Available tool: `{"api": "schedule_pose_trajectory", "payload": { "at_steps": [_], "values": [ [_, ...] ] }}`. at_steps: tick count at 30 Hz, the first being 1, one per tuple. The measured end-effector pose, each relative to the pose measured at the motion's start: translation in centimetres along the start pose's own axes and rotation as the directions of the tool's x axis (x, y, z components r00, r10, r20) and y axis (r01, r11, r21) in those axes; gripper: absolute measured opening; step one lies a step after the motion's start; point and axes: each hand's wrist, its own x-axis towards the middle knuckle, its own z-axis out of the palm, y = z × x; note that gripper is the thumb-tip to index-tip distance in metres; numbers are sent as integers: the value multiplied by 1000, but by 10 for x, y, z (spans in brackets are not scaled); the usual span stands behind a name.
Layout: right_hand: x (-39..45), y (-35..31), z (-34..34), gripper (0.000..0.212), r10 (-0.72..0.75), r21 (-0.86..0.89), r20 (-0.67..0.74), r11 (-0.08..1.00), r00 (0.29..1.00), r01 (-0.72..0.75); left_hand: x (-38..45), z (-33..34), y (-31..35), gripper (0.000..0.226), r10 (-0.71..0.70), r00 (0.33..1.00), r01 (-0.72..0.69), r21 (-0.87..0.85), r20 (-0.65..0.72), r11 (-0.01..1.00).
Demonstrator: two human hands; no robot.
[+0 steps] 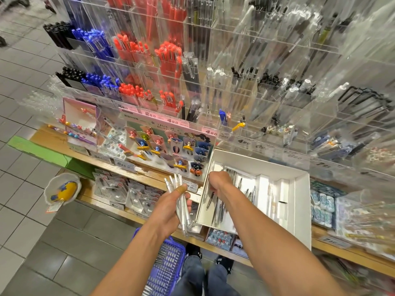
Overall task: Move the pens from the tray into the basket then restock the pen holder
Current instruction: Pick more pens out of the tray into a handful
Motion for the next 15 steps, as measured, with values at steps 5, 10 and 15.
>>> {"api": "schedule_pose_trajectory", "payload": {
  "at_steps": [5, 10, 15],
  "values": [
    [1, 2, 1, 26, -24, -2, 29, 1000, 999, 24, 1, 10, 0, 14, -10, 1000, 10, 57, 4, 998],
    [-24, 20, -21, 29, -224, 147, 91, 967, 970, 209, 4, 19, 1, 11, -9, 999, 6, 82, 33, 997],
    [-72, 34, -47, 15, -458, 281, 255, 878, 851, 389, 7, 32, -4, 51, 56, 991, -73, 142, 123, 987]
  ]
}}
